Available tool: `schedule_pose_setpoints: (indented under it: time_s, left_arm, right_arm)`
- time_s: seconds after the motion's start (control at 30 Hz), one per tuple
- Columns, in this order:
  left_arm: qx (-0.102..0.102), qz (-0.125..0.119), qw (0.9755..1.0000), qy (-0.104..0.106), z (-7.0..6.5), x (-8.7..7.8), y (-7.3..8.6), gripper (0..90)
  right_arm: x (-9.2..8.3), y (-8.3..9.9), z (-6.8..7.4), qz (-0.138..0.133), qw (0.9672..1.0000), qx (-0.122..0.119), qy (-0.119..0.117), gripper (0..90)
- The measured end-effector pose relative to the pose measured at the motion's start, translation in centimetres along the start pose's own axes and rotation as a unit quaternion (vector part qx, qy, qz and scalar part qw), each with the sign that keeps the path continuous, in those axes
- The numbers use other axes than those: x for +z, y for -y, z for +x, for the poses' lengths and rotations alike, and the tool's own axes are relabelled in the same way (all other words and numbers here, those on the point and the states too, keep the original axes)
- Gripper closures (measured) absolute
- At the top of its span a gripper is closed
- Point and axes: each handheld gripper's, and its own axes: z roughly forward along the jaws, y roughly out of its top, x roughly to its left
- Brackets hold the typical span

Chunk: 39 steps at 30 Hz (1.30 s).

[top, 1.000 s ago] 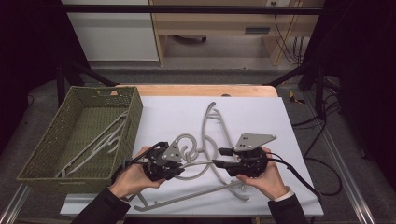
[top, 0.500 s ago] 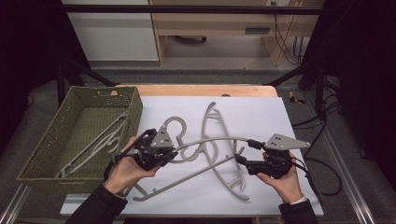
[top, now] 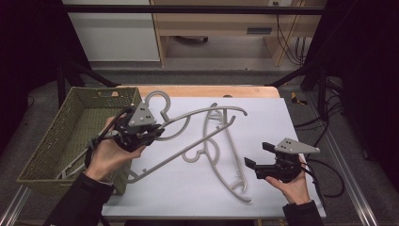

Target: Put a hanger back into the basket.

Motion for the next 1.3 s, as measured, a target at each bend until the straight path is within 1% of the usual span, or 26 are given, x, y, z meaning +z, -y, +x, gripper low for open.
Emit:
schedule_pose_setpoints:
  time_s: [0.1, 0.2, 0.23, 0.27, 0.3, 0.37, 0.43, 0.47, 0.5, 0.53, 0.6, 0.63, 0.67, 0.7, 0.8, 0.83, 0.87, 1.0, 1.03, 1.07, 1.1, 1.13, 1.2, 1.23, 1.27, 1.3]
  left_arm:
    - [-0.004, -0.002, 0.9999, -0.014, 1.1, -1.2, 0.0, 82.4]
    - [-0.008, -0.006, 0.9995, -0.03, 2.2, -2.3, 0.2, 82.5]
    - [-0.008, -0.006, 0.9995, -0.03, 2.2, -2.3, 0.2, 82.5]
    - [-0.017, -0.009, 0.9991, -0.037, 2.8, -2.8, 0.4, 82.5]
    - [-0.02, -0.008, 0.9989, -0.041, 3.1, -3.0, 0.5, 82.4]
    - [-0.026, -0.008, 0.9984, -0.051, 3.8, -3.3, 0.8, 82.5]
    - [-0.029, -0.004, 0.9978, -0.059, 4.4, -3.6, 1.1, 82.4]
    - [-0.033, -0.003, 0.9976, -0.061, 4.8, -3.7, 1.3, 82.5]
    - [-0.033, -0.003, 0.9976, -0.061, 4.8, -3.7, 1.3, 82.5]
    - [-0.037, -0.002, 0.9969, -0.069, 5.5, -3.9, 1.7, 82.5]
    - [-0.042, -0.001, 0.9962, -0.076, 6.2, -4.2, 2.2, 82.5]
    - [-0.042, -0.001, 0.9962, -0.076, 6.2, -4.2, 2.2, 82.5]
    - [-0.049, 0.001, 0.9951, -0.085, 7.0, -4.5, 2.8, 82.4]
    - [-0.052, 0.006, 0.9947, -0.088, 7.4, -4.6, 3.1, 82.5]
    - [-0.064, 0.008, 0.9934, -0.095, 8.7, -4.9, 4.1, 82.4]
    - [-0.064, 0.008, 0.9934, -0.095, 8.7, -4.9, 4.1, 82.4]
    - [-0.069, 0.008, 0.9922, -0.104, 9.4, -5.1, 4.8, 82.4]
    - [-0.076, 0.014, 0.9909, -0.11, 10.7, -5.5, 6.1, 82.4]
    - [-0.076, 0.014, 0.9909, -0.11, 10.7, -5.5, 6.1, 82.4]
    - [-0.075, 0.02, 0.9903, -0.115, 11.2, -5.7, 6.7, 82.4]
    - [-0.075, 0.02, 0.9903, -0.115, 11.2, -5.7, 6.7, 82.4]
    - [-0.076, 0.025, 0.9893, -0.122, 11.7, -6.0, 7.3, 82.4]
    - [-0.081, 0.025, 0.9882, -0.128, 12.3, -6.2, 7.9, 82.4]
    - [-0.081, 0.025, 0.9882, -0.128, 12.3, -6.2, 7.9, 82.4]
    - [-0.087, 0.025, 0.9873, -0.13, 12.9, -6.4, 8.6, 82.4]
    - [-0.092, 0.025, 0.9869, -0.13, 13.2, -6.4, 8.9, 82.4]
  right_arm:
    - [0.1, 0.0, 0.1, 0.001, 1.0, 0.001, 0.005, 8.1]
    - [0.2, 0.1, 0.1, 0.003, 0.9999, 0.004, 0.013, 6.4]
    - [0.2, 0.1, 0.1, 0.001, 0.9999, 0.004, 0.016, 6.2]
    - [0.1, 0.1, 0.0, 0.0, 0.9999, 0.002, 0.017, 5.7]
    - [0.1, 0.1, 0.0, -0.001, 0.9998, 0.008, 0.016, 5.0]
    - [0.1, 0.2, -0.2, -0.002, 0.9997, 0.006, 0.025, 4.3]
    - [0.0, 0.2, -0.3, -0.003, 0.9996, 0.008, 0.027, 3.6]
    - [0.0, 0.2, -0.3, -0.005, 0.9996, 0.008, 0.028, 3.7]
    - [0.0, 0.2, -0.3, -0.005, 0.9996, 0.008, 0.028, 3.7]
    - [0.1, 0.2, -0.3, -0.005, 0.9996, 0.009, 0.028, 3.4]
    - [0.1, 0.2, -0.3, -0.004, 0.9996, 0.006, 0.028, 3.3]
    - [0.1, 0.2, -0.3, -0.003, 0.9996, 0.006, 0.028, 3.3]
    - [0.1, 0.2, -0.3, -0.003, 0.9996, 0.006, 0.029, 3.2]
    - [0.1, 0.2, -0.3, -0.002, 0.9996, 0.008, 0.028, 3.1]
    - [0.2, 0.3, -0.3, 0.002, 0.9996, 0.005, 0.029, 3.0]
    - [0.3, 0.3, -0.3, 0.003, 0.9996, 0.005, 0.029, 3.0]
    - [0.3, 0.3, -0.3, 0.004, 0.9996, 0.006, 0.029, 3.0]
    - [0.3, 0.3, -0.3, 0.004, 0.9996, 0.006, 0.028, 3.1]
    - [0.3, 0.3, -0.3, 0.004, 0.9996, 0.005, 0.028, 3.2]
    - [0.3, 0.3, -0.3, 0.004, 0.9996, 0.005, 0.027, 3.2]
    - [0.3, 0.3, -0.3, 0.005, 0.9996, 0.004, 0.026, 3.2]
    - [0.2, 0.3, -0.3, 0.005, 0.9996, 0.004, 0.027, 3.2]
    - [0.2, 0.3, -0.3, 0.004, 0.9996, 0.006, 0.028, 3.2]
    - [0.2, 0.3, -0.3, 0.004, 0.9996, 0.006, 0.028, 3.2]
    - [0.2, 0.3, -0.3, 0.004, 0.9995, 0.007, 0.029, 3.1]
    - [0.2, 0.3, -0.4, 0.003, 0.9995, 0.006, 0.03, 3.1]
